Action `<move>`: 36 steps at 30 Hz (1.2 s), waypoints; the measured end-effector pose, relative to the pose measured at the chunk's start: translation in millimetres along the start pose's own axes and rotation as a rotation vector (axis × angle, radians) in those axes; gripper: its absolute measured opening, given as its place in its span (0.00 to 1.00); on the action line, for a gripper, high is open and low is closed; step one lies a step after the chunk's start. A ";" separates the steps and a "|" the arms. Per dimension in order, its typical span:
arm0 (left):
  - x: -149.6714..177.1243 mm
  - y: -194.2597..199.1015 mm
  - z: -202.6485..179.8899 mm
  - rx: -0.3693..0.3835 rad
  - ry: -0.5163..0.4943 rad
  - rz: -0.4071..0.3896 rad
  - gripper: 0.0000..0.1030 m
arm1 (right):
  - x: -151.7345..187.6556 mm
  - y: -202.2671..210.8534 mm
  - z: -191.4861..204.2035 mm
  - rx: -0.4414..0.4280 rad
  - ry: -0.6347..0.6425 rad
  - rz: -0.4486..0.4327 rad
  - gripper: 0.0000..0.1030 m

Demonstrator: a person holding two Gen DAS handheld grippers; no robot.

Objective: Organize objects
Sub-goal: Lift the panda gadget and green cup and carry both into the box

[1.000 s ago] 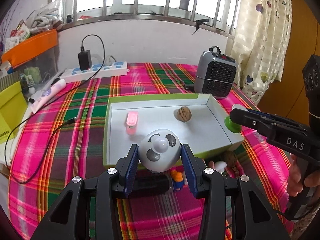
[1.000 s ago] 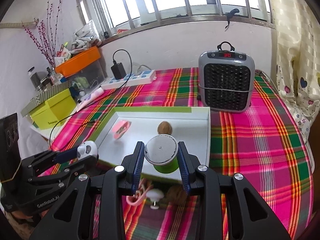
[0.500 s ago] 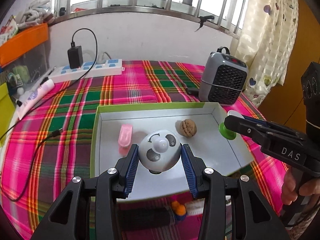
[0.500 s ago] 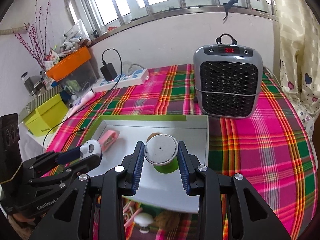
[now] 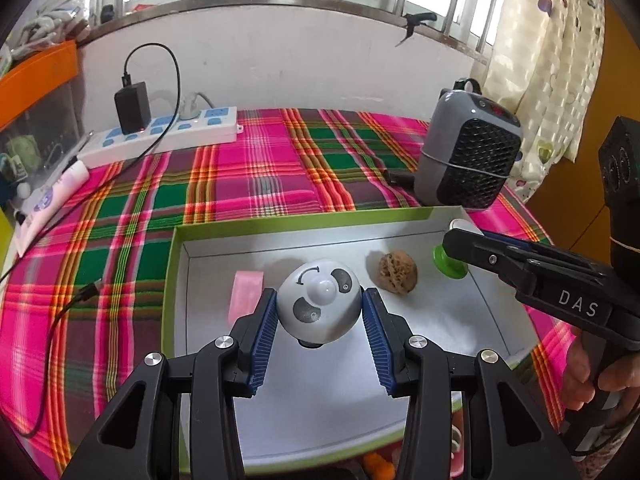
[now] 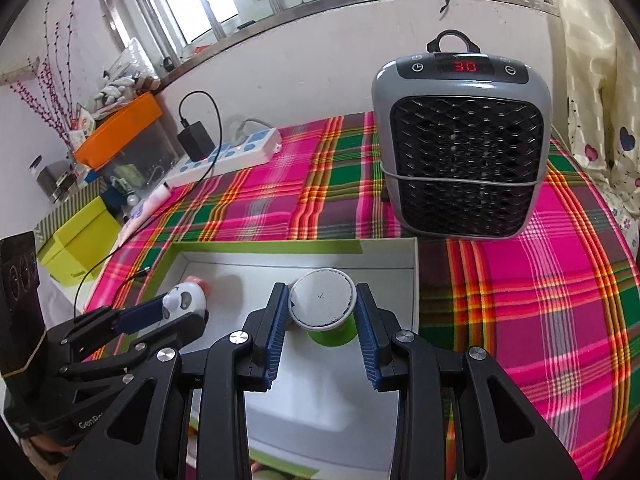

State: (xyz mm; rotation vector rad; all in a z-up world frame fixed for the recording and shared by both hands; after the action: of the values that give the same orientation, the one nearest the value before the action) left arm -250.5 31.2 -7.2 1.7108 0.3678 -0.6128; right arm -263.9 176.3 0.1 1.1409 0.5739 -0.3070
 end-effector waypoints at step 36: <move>-13.0 -31.8 -4.6 -0.044 -0.059 0.047 0.40 | -8.3 -29.4 -4.8 0.021 0.013 0.026 0.34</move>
State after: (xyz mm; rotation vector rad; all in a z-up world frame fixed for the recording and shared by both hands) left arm -277.7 43.9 -24.4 1.6511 0.2959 -0.6152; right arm -286.9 168.5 -19.0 1.1703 0.5681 -0.2845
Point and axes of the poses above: each gripper's, at about its wrist camera, not at the fingertips, and y roughly against the way its jaws point, z to its left, x to its underside, the point moved 6 cm from there along -y, roughly the way its jaws point, and after that the axes turned 6 degrees about z, right-handed, at the moved point
